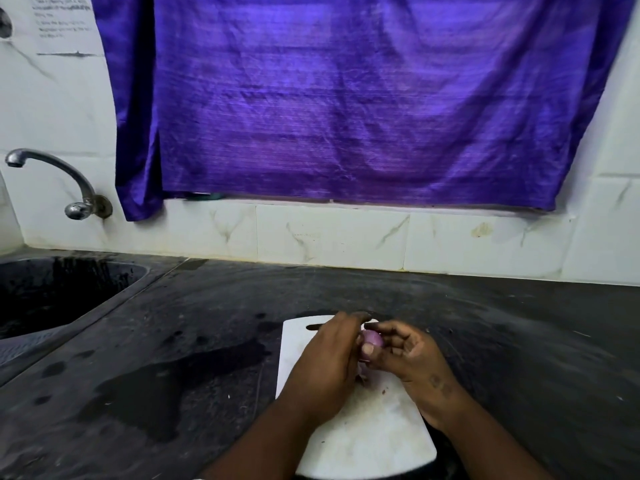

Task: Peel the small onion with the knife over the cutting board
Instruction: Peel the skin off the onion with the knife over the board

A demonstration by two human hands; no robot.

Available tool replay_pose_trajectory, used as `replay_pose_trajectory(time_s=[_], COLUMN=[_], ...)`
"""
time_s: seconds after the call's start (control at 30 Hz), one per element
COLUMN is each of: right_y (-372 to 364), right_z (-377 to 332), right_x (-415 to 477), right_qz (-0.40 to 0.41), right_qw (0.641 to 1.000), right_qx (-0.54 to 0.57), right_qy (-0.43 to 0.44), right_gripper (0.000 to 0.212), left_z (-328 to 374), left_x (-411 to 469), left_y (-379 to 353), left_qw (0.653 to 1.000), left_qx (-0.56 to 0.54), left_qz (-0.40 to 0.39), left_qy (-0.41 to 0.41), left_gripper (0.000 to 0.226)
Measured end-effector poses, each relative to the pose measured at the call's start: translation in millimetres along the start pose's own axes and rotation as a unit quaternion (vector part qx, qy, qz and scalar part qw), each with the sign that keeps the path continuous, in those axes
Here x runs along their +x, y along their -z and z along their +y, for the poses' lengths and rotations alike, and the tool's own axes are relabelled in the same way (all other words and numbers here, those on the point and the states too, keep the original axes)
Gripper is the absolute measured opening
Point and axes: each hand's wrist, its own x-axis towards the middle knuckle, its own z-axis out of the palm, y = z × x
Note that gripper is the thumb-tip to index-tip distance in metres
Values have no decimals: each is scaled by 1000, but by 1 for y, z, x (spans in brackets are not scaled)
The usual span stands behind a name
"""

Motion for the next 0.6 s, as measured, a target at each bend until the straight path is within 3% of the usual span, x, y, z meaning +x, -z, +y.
replay_pose_trajectory(time_s=[0.37,0.6], right_y=[0,0], right_z=[-6,-9], right_x=[-2,-6], right_qz=[14,-25], right_qw=[1000,1000], right_qx=[-9,7], right_qy=[24,19], right_gripper=[43,46], left_z=[6,1], left_x=[2,0], left_y=[-4,-6], left_qw=[996,985], left_qx=[83,-124], left_qz=[-21,34], left_qy=[-2,117], left_gripper=[70,55])
